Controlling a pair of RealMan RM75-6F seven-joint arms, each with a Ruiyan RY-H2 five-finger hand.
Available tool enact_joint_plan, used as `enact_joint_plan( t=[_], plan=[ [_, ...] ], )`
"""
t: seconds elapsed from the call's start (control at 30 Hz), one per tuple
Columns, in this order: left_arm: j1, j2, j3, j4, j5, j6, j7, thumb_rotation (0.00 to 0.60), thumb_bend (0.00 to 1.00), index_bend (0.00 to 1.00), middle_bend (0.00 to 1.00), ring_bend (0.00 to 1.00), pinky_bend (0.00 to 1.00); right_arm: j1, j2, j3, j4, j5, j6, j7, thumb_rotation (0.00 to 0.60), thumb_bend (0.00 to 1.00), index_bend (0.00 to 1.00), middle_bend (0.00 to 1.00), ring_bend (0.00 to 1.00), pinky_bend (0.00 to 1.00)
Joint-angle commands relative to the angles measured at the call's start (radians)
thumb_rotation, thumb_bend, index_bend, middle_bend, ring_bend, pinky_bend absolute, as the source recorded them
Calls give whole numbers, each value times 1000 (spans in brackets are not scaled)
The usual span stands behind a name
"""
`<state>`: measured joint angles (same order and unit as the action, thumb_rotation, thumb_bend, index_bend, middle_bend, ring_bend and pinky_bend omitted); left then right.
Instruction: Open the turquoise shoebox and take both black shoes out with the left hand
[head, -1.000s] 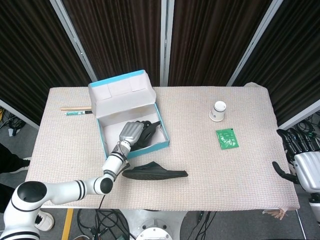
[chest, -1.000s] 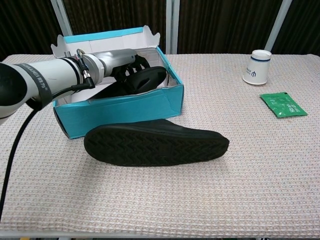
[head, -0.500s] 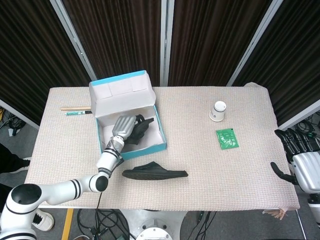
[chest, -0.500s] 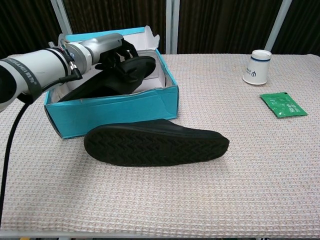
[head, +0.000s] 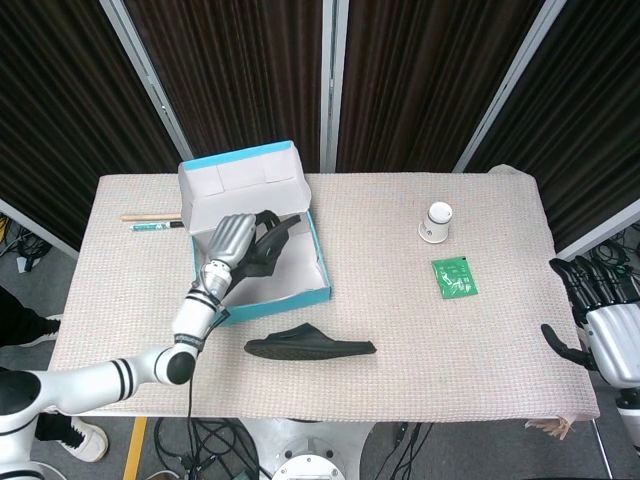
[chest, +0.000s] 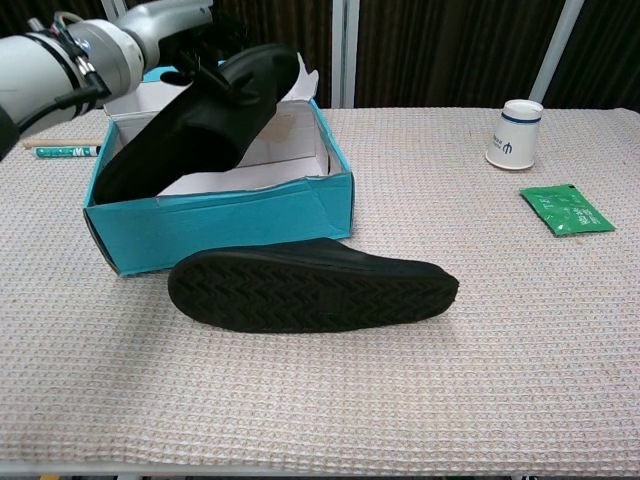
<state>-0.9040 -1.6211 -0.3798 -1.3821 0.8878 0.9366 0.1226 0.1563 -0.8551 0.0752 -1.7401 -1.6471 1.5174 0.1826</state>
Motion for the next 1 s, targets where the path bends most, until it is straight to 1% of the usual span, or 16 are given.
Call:
enact_joint_plan(
  t=[0.03,0.13,0.27,0.33,0.43,0.5,0.6,0.63,0.7,0.77,0.9,1.0],
  plan=[
    [13,37,-29,-66,76,46,-50,600,619,652,721,736,967,1,-1,0,0,0,-1,-1,600,238,0,104,0,30],
    [-5,41,-43,-105,148,62,-75,600,617,652,719,733,967,2,0,1,-2,3,-4,-4,600,238,0,104,0,30],
    [-72,0,-55,-106,240,60,-82,600,616,651,710,721,957,3,7,4,-7,5,-4,-4,600,238,0,104,0,30],
    [-112,-31,-62,-86,265,43,-89,600,616,649,705,709,948,4,12,5,-9,6,-5,-4,600,238,0,104,0,30],
    [-185,-95,-70,-17,300,19,-87,600,617,643,697,685,919,4,17,6,-11,8,-5,0,600,238,0,104,0,30],
    [-234,-140,-75,35,305,-4,-77,600,618,640,692,673,901,3,20,6,-9,8,-2,3,600,238,0,104,0,30],
    [-290,-194,-85,84,273,-26,-19,600,618,629,683,660,891,-1,22,6,-5,9,4,10,600,238,0,104,0,30],
    [-309,-213,-90,95,253,-25,20,600,618,625,681,657,891,-2,23,7,-2,11,5,15,600,238,0,104,0,30],
    [-331,-236,-99,95,222,-17,78,600,618,618,678,655,891,-2,24,7,3,12,5,23,600,238,0,104,0,30],
    [-352,-252,-110,77,174,-9,152,600,618,615,675,655,891,-1,23,6,10,12,3,30,600,238,0,104,0,30],
    [-377,-250,-113,23,78,-3,291,600,618,604,669,654,891,0,19,5,24,9,3,45,600,238,0,104,0,30],
    [-390,-251,-110,-1,8,1,358,600,618,599,663,653,891,0,15,4,34,6,4,57,600,238,0,104,0,30]
  ],
)
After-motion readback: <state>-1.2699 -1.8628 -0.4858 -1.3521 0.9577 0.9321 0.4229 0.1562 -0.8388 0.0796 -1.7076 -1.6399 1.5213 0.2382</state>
